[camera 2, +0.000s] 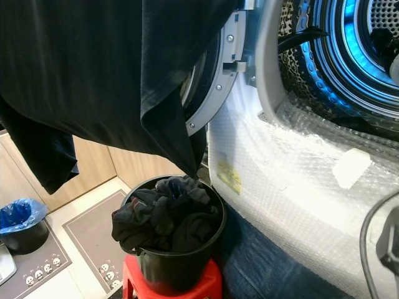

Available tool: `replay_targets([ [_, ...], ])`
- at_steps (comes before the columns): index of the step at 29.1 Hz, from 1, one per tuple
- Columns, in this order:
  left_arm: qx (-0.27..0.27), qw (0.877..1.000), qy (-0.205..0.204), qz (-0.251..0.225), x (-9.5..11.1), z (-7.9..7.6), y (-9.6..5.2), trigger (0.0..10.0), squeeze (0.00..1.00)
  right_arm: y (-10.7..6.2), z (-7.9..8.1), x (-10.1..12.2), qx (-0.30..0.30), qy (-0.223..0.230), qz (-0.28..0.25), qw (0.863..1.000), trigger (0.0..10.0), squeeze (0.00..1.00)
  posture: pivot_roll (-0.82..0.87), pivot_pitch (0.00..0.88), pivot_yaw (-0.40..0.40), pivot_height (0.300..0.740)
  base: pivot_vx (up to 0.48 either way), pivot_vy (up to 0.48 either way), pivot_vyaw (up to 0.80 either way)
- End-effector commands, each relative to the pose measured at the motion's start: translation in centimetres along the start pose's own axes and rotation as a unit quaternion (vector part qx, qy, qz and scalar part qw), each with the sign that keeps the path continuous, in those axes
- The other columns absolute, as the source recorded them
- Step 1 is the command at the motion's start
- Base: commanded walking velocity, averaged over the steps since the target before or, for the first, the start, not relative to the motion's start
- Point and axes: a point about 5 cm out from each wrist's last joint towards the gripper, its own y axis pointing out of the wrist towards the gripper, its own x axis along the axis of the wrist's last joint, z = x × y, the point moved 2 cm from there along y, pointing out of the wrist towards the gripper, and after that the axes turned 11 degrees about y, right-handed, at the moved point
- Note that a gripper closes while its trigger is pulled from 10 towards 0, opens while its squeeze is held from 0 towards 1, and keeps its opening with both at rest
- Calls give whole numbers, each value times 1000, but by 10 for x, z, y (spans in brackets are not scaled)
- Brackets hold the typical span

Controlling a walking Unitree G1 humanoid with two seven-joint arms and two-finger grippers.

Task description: Clothes washing

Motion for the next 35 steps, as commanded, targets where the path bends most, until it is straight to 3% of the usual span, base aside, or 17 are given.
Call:
replay_targets([
  [1,-4,999,-11,31,-16,-3,-3,10000,0,-4,9,5,40,7,-15,999,10000,0,-104,0,-16,740,0,0,0],
  [4,-4,999,-10,31,-16,-3,-3,10000,0,-12,16,-5,88,8,-22,996,10000,0,-105,0,-12,740,0,0,0],
  [10,-3,1000,-10,29,-14,-1,-3,10000,0,-37,17,-28,150,80,-46,984,10000,0,-106,0,-2,740,0,0,0],
  [14,-2,1000,-8,29,-14,0,-3,10000,0,-59,32,-37,216,132,-89,963,10000,0,-113,0,6,740,0,0,0],
  [17,-2,1000,-6,29,-13,0,-3,10000,0,-68,36,-41,234,168,-101,952,10000,0,-117,0,12,740,0,0,0],
  [20,-3,1000,-4,28,-11,1,-2,10000,0,-85,43,-46,275,228,-117,927,10000,0,-118,0,17,740,0,0,0],
  [21,-3,1000,-4,27,-10,1,-2,10000,0,-97,50,-49,309,243,-116,912,10000,0,-120,0,20,740,0,0,0],
  [24,-3,1000,-2,26,-10,1,-2,10000,0,-110,59,-53,348,244,-112,898,10000,0,-123,0,22,740,0,0,0],
  [26,-3,1000,-1,26,-10,1,-2,10000,0,-115,63,-57,365,246,-104,892,10000,0,-126,0,24,740,0,0,0],
  [28,-3,1000,0,27,-10,2,-2,10000,0,-143,85,-82,443,235,-35,865,10000,0,-125,0,25,740,0,0,0],
  [29,-3,1000,0,27,-10,2,-2,10000,0,-143,85,-82,443,235,-35,865,10000,0,-125,0,25,740,0,0,0],
  [35,-2,1000,-1,28,-11,3,-2,10000,0,-177,114,-127,508,237,107,821,10000,0,-123,0,25,740,0,0,0],
])
